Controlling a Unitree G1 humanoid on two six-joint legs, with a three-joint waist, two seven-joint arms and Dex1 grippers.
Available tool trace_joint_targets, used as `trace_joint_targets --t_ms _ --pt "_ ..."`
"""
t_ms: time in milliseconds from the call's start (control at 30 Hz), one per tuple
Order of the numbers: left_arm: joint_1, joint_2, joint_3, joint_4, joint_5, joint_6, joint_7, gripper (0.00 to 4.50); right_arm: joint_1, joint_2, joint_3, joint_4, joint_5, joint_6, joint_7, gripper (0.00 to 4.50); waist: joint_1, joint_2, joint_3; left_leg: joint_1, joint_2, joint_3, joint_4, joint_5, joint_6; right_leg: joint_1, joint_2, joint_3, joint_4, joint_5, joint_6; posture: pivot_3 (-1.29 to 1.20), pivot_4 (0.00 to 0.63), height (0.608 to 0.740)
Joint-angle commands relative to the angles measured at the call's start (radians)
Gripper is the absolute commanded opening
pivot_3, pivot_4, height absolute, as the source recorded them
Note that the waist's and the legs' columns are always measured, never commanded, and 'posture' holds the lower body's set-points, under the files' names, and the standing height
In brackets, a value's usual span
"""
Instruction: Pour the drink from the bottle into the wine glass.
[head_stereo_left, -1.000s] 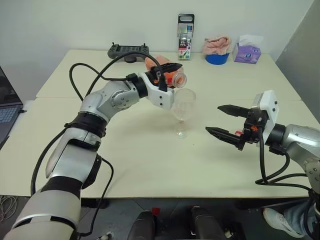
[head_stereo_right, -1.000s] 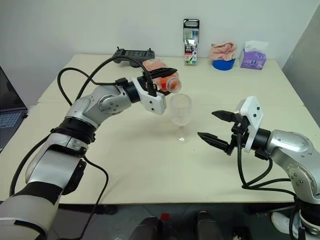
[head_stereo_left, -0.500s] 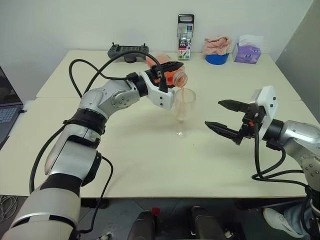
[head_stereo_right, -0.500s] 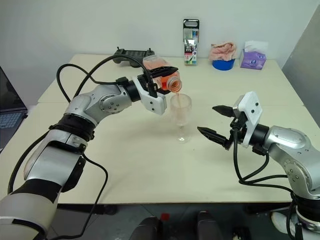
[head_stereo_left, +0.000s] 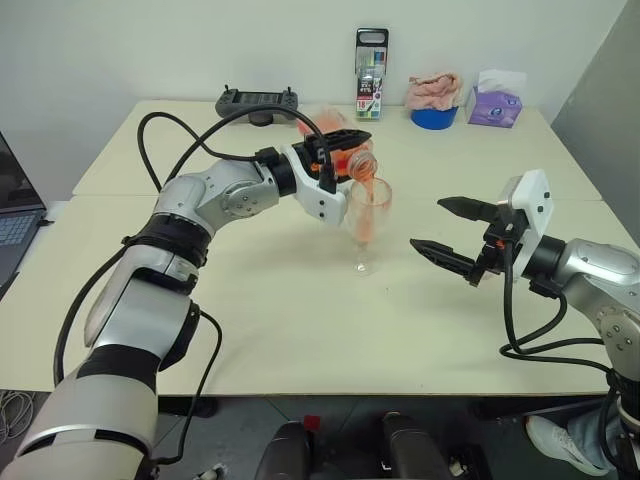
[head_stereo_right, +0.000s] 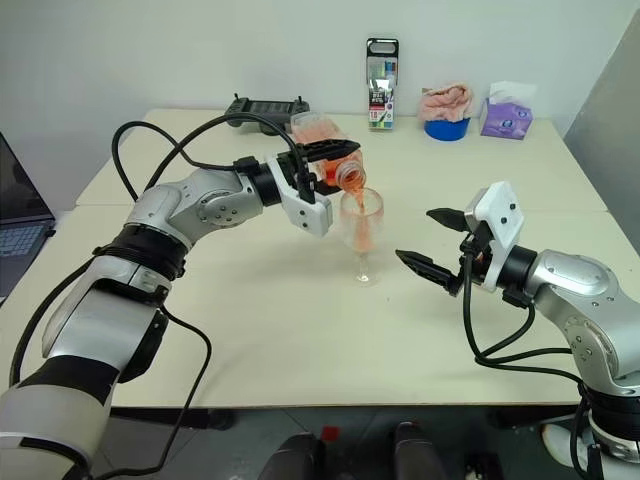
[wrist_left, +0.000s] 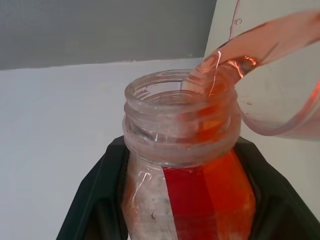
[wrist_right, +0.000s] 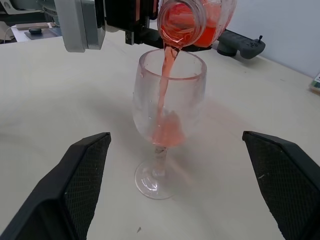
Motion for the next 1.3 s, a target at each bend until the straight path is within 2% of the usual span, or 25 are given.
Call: trace_joint_targets --t_ms 33,1300 --pt "-0.048 0.016 0.011 -0.016 -0.006 -0.009 0.024 2.13 -0.024 0.0 -0.008 -0.02 -0.006 -0.022 -0.003 4.5 0.0 0.0 0.0 0.0 0.0 0.0 0.0 0.0 0.0 0.0 0.0 0.0 0.0 0.0 0.0 0.0 0.15 0.74" --pt "-0.046 0.022 0.016 -0.012 -0.031 -0.001 -0.022 2.13 -0.055 0.035 0.016 -0.008 -0.036 -0.009 -0.019 4.5 -0.001 0.0 0.0 0.001 -0.001 0.0 0.004 0.0 0.0 0.0 0.0 0.0 0.008 0.0 0.0 0.0 0.15 0.74"
